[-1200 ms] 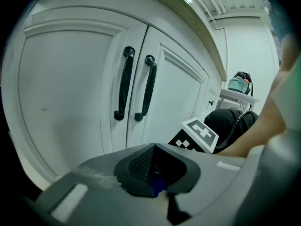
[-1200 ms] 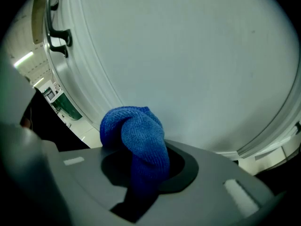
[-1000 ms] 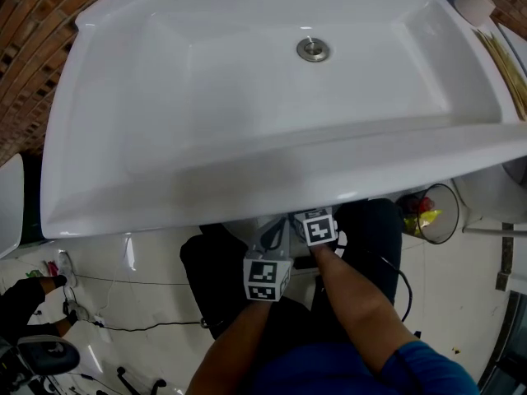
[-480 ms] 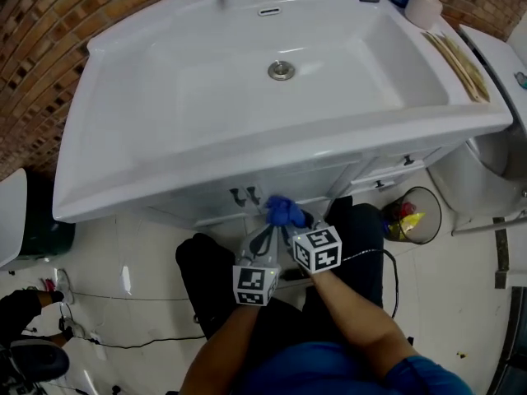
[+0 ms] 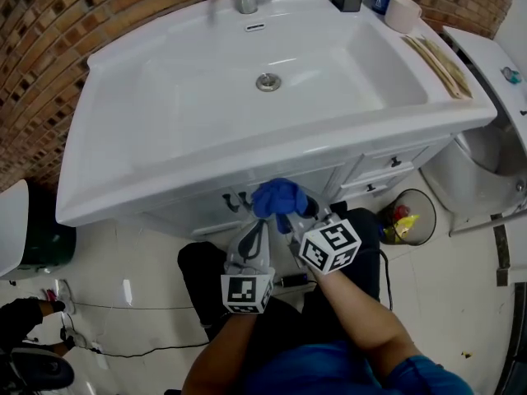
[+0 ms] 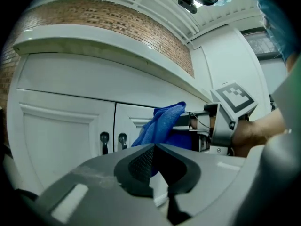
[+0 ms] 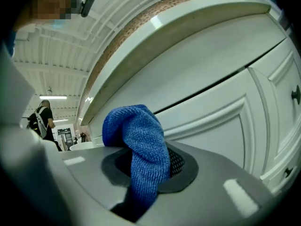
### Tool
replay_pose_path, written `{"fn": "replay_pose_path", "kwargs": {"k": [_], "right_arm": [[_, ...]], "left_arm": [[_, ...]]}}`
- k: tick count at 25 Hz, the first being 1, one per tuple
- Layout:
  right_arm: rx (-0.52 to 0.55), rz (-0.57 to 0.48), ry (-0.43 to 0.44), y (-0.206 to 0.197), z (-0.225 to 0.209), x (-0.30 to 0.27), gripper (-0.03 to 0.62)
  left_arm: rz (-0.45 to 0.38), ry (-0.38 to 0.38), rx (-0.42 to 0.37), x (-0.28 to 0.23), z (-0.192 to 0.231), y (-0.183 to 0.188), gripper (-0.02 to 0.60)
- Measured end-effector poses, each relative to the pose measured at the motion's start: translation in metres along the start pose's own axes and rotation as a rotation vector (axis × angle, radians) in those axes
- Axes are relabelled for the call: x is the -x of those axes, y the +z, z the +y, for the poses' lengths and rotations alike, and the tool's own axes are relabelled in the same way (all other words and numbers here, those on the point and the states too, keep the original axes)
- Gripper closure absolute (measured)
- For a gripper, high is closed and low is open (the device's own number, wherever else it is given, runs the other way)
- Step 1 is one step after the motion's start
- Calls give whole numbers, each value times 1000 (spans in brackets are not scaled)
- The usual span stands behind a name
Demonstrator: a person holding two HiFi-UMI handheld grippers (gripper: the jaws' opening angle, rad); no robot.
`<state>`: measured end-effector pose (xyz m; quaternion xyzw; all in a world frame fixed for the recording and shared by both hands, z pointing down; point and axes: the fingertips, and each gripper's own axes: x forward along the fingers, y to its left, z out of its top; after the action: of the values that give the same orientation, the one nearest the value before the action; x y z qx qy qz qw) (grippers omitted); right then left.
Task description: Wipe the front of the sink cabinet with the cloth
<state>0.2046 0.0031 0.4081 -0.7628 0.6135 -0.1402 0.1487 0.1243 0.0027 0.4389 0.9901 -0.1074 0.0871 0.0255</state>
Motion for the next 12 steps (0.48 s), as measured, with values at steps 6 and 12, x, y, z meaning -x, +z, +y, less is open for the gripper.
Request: {"fn": "replay_pose_path", "kwargs": {"k": [6, 12], "right_arm": [[-29, 38, -26, -11, -15, -7, 513], [-75, 103, -53, -45, -33, -11, 513]], "left_arm": [[25, 10, -24, -12, 11, 0, 581], [116, -6, -10, -17, 11, -37, 581]]}}
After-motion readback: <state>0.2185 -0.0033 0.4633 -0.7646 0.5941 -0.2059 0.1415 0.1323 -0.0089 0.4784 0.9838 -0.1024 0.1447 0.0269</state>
